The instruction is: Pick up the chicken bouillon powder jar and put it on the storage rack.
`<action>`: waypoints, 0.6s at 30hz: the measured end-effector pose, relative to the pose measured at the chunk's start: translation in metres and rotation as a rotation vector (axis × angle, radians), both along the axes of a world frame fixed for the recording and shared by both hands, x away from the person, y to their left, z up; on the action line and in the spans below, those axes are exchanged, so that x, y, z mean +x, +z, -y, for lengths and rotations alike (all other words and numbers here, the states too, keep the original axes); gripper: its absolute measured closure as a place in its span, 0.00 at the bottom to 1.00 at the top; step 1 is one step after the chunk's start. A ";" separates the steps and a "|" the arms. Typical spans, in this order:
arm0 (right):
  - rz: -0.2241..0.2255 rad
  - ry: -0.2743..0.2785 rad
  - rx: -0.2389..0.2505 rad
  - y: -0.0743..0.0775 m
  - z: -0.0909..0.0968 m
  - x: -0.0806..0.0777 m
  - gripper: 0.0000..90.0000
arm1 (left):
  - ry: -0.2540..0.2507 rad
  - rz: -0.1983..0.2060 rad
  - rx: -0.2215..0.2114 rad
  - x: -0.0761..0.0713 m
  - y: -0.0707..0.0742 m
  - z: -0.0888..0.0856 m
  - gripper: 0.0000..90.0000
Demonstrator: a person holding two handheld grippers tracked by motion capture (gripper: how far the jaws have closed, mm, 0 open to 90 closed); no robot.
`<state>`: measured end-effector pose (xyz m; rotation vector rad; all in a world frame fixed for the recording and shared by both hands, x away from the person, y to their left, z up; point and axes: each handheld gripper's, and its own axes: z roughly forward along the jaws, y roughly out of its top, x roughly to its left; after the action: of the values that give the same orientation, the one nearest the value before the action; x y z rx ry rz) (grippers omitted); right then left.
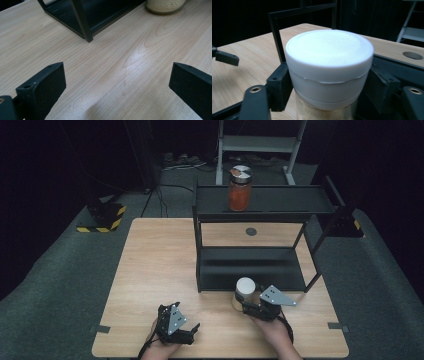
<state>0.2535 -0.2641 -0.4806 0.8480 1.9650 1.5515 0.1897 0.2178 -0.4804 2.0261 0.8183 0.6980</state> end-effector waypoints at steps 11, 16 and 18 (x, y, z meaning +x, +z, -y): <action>0.011 0.004 0.024 -0.007 0.001 0.000 0.37 | -0.001 0.001 -0.001 0.000 0.000 0.000 0.01; 0.003 0.009 0.017 -0.003 0.002 0.001 0.37 | -0.001 0.000 -0.004 0.000 0.000 -0.001 0.01; 0.000 0.010 0.024 -0.002 0.003 0.000 0.37 | -0.001 -0.002 -0.007 0.000 0.000 -0.002 0.01</action>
<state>0.2538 -0.2668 -0.4828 0.8490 1.9570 1.5830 0.1901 0.2194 -0.4805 2.0210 0.8195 0.6910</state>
